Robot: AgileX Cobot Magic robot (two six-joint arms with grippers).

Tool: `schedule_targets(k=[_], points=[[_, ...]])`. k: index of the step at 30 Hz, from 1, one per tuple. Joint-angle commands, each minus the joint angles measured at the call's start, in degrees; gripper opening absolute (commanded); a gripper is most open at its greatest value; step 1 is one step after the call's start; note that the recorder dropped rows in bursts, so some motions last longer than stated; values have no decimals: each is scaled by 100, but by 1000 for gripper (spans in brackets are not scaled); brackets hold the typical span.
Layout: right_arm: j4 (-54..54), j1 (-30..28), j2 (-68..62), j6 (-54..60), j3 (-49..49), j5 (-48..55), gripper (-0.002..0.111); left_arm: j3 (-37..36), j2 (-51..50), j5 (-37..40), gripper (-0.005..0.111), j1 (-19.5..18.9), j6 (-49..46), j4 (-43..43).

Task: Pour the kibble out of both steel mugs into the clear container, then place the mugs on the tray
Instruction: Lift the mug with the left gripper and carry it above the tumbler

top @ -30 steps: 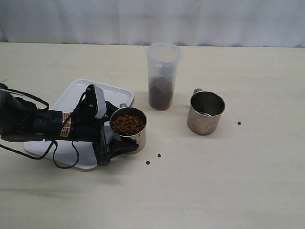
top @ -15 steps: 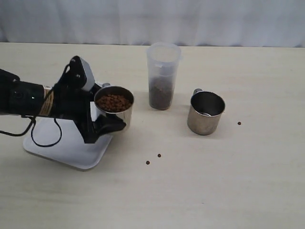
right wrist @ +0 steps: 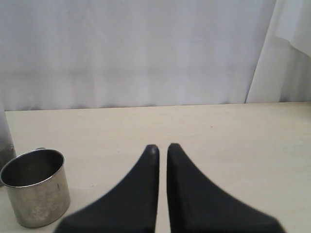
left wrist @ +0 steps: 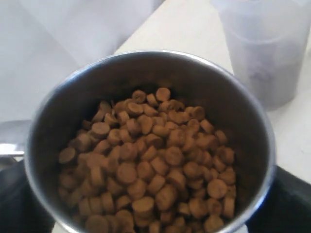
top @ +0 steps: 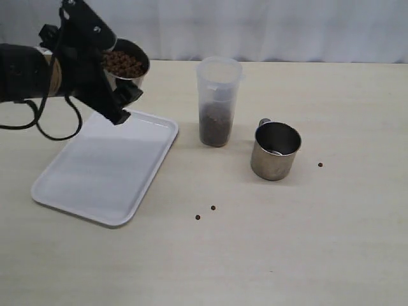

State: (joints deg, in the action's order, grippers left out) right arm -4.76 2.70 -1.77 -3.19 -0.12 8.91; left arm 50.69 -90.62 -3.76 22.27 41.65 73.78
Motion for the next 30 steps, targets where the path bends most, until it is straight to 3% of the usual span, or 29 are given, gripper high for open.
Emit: schedule_targets(k=[1,7,16,30], points=[[-46,18,-14,-31,12,0,5,745,-207,870,0,542,-99,-93],[-46,18,-14,-31,12,0,5,1569,-799,2074,0,1073,-110,157],[-46,18,-14,-31,12,0,5,2650,-1715,2791,0,1481,-158,675],[-46,18,-14,-31,12,0,5,2808,-2075,3592,0,2012,-386,1735]])
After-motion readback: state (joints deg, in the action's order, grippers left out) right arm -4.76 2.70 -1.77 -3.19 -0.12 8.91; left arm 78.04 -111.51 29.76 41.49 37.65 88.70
